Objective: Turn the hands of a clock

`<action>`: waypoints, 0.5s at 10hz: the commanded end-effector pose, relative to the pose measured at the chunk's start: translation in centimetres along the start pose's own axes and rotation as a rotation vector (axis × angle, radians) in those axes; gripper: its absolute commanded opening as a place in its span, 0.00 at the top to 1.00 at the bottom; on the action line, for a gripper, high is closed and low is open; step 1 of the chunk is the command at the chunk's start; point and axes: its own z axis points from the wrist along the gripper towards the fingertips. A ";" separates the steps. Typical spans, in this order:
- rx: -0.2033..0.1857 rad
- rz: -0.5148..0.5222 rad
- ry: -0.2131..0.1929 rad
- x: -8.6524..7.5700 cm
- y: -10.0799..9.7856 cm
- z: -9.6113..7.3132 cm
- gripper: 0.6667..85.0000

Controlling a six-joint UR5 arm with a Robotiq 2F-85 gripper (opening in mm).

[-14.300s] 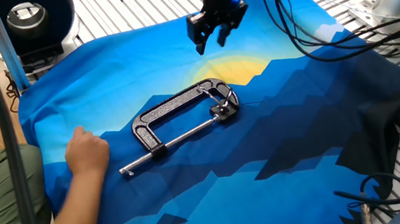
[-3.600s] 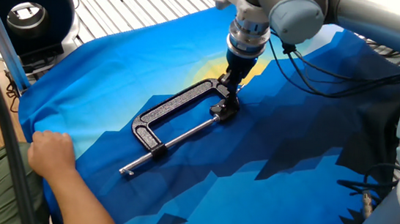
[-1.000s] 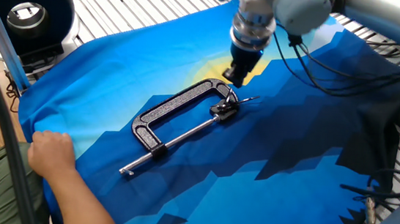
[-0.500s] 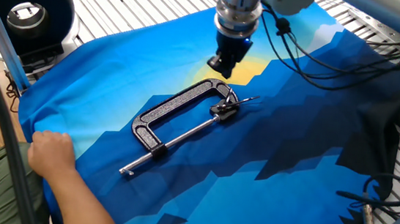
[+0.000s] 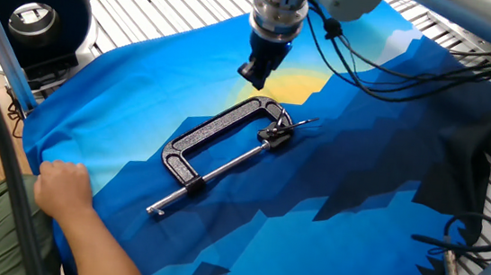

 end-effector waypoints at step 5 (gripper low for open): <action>0.019 0.139 0.055 1.5 3.3 -8.4 0.99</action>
